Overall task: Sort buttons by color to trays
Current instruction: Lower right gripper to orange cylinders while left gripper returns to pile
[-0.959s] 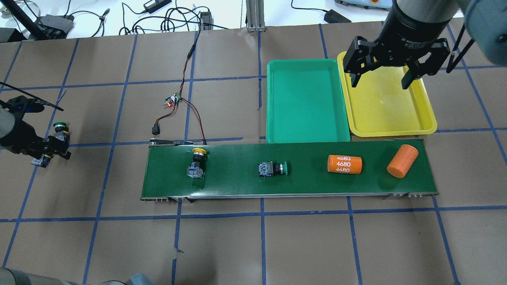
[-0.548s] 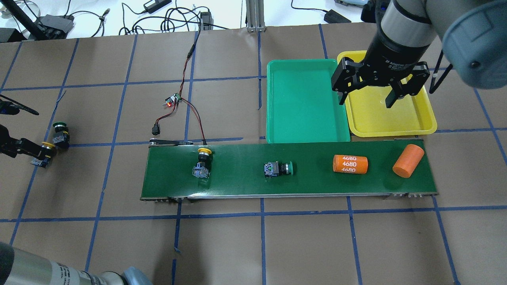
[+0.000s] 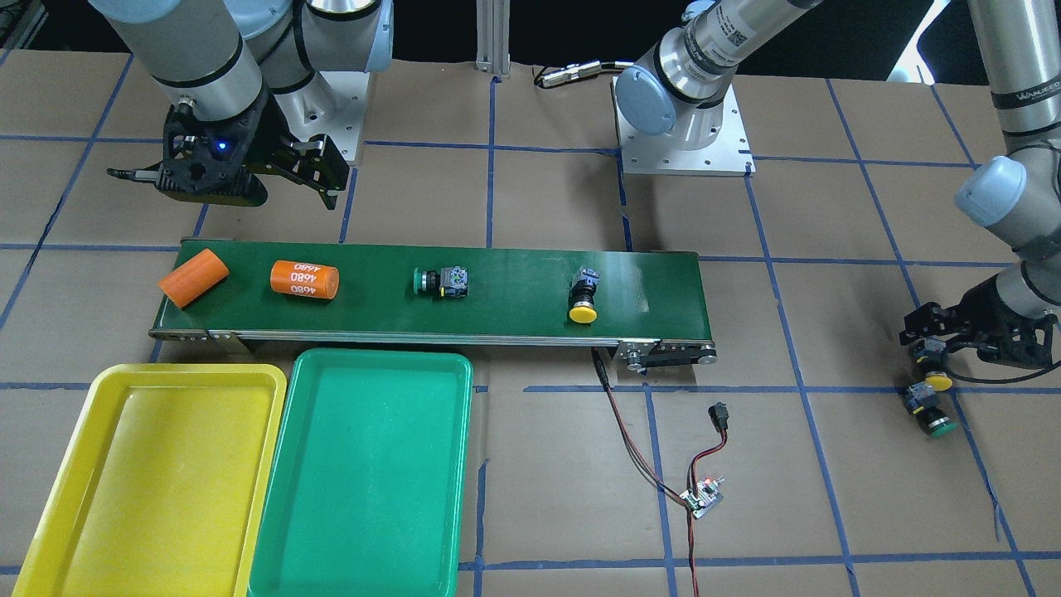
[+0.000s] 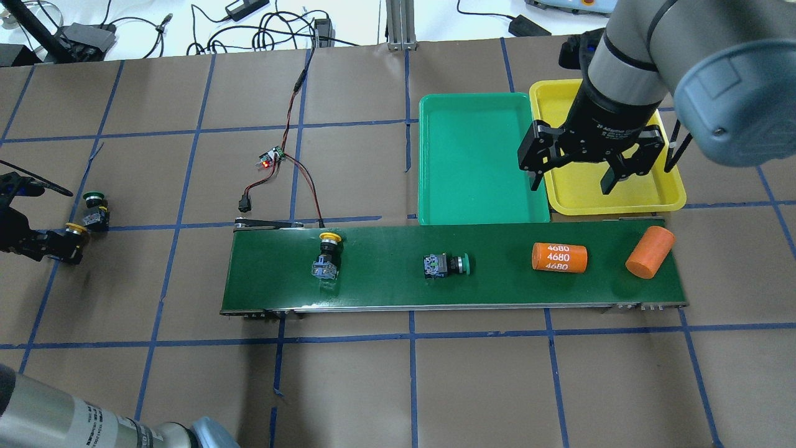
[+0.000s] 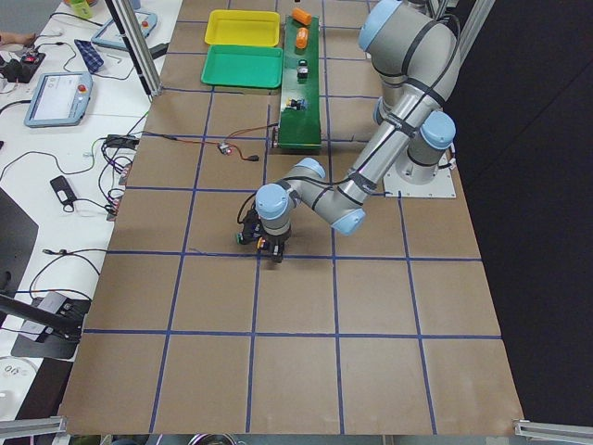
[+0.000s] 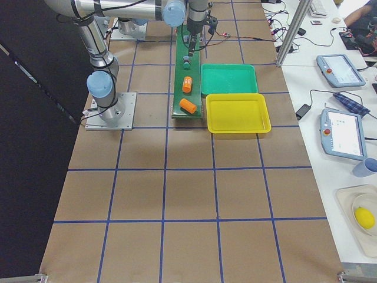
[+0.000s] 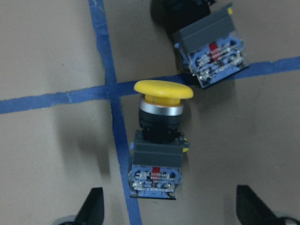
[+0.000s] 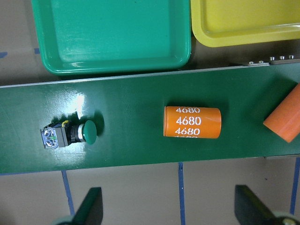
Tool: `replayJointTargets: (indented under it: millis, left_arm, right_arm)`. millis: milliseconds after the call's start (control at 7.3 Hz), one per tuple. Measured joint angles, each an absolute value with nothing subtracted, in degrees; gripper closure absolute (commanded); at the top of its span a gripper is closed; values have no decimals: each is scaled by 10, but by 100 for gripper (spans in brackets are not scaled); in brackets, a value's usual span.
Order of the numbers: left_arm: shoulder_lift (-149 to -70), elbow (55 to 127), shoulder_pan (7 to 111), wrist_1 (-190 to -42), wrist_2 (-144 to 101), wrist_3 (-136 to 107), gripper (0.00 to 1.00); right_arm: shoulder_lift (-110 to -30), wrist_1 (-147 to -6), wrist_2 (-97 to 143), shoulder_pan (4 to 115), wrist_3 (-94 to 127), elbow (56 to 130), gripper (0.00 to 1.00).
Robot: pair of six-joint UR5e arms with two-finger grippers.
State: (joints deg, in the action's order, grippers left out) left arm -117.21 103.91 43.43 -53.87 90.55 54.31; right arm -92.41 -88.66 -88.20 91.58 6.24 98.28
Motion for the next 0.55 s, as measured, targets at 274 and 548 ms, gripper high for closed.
replayJointTargets:
  millis: [274, 548]
  left_arm:
    - [-1166, 1041, 436, -536, 909, 543, 99]
    - [-1123, 1046, 466, -565, 916, 529, 99]
  right_arm:
    - [-956, -916, -903, 916, 58, 1046, 0]
    - [-995, -986, -906, 915, 12, 1125, 0]
